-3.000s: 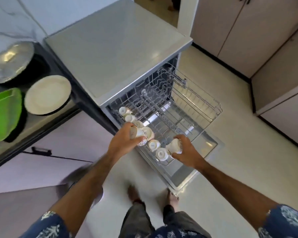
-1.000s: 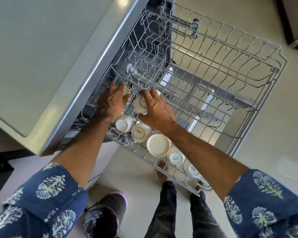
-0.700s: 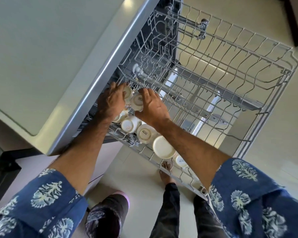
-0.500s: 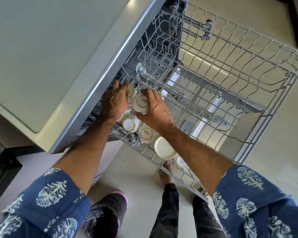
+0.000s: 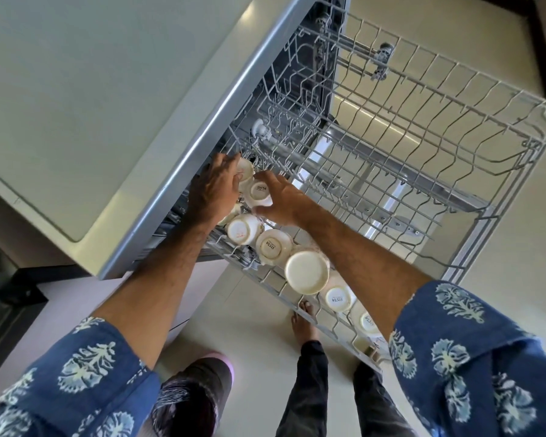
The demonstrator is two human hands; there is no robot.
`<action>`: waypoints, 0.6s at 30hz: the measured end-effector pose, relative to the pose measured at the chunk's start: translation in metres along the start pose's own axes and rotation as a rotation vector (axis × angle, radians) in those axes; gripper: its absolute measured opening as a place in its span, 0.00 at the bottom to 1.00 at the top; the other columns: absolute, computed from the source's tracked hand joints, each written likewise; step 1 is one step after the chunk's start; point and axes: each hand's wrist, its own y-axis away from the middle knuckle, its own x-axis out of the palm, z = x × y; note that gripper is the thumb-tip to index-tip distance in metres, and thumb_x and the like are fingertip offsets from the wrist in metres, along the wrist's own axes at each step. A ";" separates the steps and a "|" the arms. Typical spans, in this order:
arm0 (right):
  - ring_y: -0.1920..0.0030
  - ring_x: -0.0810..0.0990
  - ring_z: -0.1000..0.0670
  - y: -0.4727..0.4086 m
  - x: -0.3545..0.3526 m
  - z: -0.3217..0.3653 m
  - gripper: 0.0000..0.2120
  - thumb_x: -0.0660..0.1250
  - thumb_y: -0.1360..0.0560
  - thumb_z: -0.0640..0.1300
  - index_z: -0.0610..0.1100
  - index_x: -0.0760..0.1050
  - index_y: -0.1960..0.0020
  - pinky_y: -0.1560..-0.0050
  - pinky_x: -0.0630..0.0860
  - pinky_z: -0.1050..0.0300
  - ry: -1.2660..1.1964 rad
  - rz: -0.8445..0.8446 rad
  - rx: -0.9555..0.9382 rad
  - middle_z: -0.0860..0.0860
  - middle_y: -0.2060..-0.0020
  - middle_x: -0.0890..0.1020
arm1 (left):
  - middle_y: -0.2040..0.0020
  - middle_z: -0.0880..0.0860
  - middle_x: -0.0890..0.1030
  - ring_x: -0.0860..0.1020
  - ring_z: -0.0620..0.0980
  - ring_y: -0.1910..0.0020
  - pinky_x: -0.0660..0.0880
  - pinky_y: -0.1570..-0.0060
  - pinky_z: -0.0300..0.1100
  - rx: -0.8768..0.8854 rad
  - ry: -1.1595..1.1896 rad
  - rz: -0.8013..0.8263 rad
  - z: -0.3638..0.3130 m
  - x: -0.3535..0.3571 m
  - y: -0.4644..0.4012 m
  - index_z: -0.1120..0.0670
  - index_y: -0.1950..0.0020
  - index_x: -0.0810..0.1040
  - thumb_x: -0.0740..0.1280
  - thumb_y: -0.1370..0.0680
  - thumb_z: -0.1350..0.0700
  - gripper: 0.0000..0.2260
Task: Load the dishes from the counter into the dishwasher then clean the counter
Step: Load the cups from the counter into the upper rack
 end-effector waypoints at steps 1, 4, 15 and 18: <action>0.36 0.75 0.42 0.000 -0.001 -0.001 0.35 0.73 0.27 0.48 0.48 0.60 0.26 0.36 0.73 0.43 -0.056 0.007 0.008 0.44 0.33 0.72 | 0.29 0.56 0.70 0.78 0.54 0.45 0.78 0.58 0.45 0.006 0.006 0.008 0.000 0.000 0.001 0.50 0.22 0.64 0.63 0.18 0.56 0.24; 0.38 0.77 0.43 0.001 -0.002 0.000 0.32 0.72 0.26 0.48 0.44 0.60 0.28 0.39 0.75 0.44 -0.113 -0.009 0.028 0.43 0.35 0.74 | 0.26 0.56 0.67 0.78 0.56 0.41 0.80 0.50 0.55 0.003 0.024 0.040 -0.002 -0.001 0.007 0.50 0.23 0.63 0.63 0.18 0.57 0.24; 0.33 0.72 0.40 0.029 -0.023 -0.001 0.36 0.68 0.22 0.52 0.43 0.54 0.23 0.34 0.72 0.40 -0.016 0.017 0.064 0.42 0.27 0.67 | 0.19 0.52 0.55 0.70 0.58 0.30 0.73 0.38 0.56 0.062 -0.243 0.137 -0.015 -0.015 0.041 0.51 0.20 0.58 0.62 0.18 0.50 0.27; 0.33 0.73 0.39 0.044 -0.034 0.003 0.34 0.66 0.21 0.52 0.43 0.54 0.22 0.33 0.71 0.39 0.034 -0.015 0.009 0.41 0.25 0.64 | 0.20 0.52 0.59 0.70 0.57 0.30 0.70 0.35 0.58 0.036 -0.247 0.129 -0.026 -0.021 0.055 0.51 0.21 0.60 0.63 0.19 0.51 0.27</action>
